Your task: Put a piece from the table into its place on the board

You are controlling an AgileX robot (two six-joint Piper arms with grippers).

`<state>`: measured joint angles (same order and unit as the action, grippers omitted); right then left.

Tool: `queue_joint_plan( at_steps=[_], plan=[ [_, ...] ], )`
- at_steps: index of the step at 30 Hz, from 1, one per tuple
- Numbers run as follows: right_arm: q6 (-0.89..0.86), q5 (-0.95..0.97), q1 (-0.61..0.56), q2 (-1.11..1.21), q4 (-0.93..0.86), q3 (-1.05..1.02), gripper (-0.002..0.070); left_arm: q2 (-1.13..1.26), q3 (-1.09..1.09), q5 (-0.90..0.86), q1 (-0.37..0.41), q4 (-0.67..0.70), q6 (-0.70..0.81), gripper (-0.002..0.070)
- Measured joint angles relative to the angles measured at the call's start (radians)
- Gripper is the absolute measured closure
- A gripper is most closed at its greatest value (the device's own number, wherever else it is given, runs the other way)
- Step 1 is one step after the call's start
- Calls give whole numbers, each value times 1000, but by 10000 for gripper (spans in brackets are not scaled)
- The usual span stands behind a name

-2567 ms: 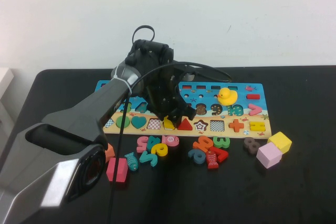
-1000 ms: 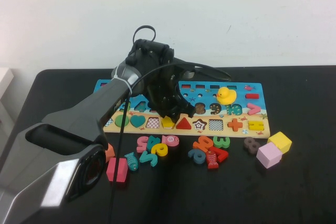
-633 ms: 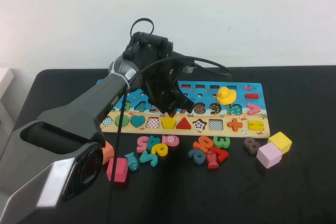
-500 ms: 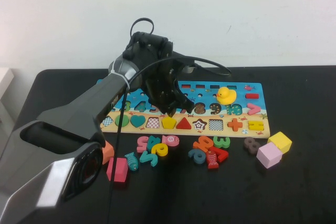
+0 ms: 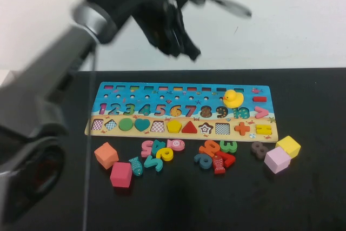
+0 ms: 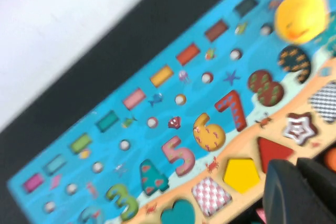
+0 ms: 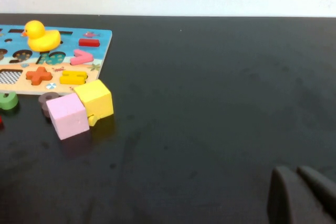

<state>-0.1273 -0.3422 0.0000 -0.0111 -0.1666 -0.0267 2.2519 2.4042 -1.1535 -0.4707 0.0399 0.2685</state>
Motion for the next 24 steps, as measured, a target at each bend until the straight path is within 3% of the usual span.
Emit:
queue_joint_plan(
  at_steps=[7,13,24],
  plan=[
    [0,0,0,0,0,0,657,-178,-44,-93,-4,13,27,675],
    [0,0,0,0,0,0,657,-357,-286,-63,-4,53,35,675],
    [0,0,0,0,0,0,657,-904,-1090,362,-4,76,-99,675]
  ],
)
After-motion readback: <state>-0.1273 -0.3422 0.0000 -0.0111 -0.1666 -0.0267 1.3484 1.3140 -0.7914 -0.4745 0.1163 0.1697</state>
